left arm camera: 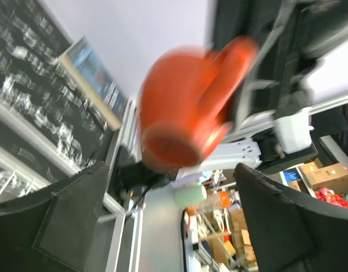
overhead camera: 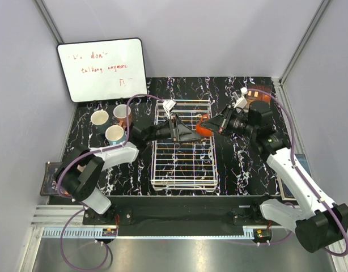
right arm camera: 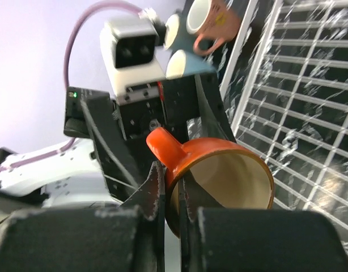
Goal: Unload the cups from the dish rack
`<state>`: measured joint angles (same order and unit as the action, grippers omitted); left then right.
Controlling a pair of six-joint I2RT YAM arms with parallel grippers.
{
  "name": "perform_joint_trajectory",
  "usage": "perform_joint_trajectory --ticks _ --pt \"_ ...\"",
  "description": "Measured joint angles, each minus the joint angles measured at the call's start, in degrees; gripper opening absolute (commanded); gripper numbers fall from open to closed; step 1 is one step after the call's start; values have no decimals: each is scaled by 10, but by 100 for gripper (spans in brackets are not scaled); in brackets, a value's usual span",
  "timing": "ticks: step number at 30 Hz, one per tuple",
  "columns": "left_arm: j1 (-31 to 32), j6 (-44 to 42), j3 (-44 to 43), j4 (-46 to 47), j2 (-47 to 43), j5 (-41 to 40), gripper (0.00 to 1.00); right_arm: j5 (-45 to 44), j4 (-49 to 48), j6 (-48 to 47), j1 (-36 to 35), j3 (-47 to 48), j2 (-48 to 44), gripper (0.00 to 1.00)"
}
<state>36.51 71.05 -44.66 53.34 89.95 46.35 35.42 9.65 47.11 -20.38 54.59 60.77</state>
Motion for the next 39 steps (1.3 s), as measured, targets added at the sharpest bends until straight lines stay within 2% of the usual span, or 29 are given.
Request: perform_joint_trajectory --ticks 6,11,15,19,25,39 --pt "0 -92 -35 -197 -19 -12 99 -123 108 -78 1 79 -25 0" --pt "0 -200 -97 -457 -34 -144 99 -337 231 -122 4 140 13 0" --pt "0 -248 -131 -598 -37 -231 99 -455 310 -128 28 120 80 0" --pt "0 -270 -132 -696 -47 -289 99 -494 358 -123 33 72 128 0" --pt "0 -278 -118 -756 -73 -323 99 -506 365 -115 33 28 157 0" --pt "0 -278 -110 -780 -94 -351 99 -540 283 -124 43 50 315 0"
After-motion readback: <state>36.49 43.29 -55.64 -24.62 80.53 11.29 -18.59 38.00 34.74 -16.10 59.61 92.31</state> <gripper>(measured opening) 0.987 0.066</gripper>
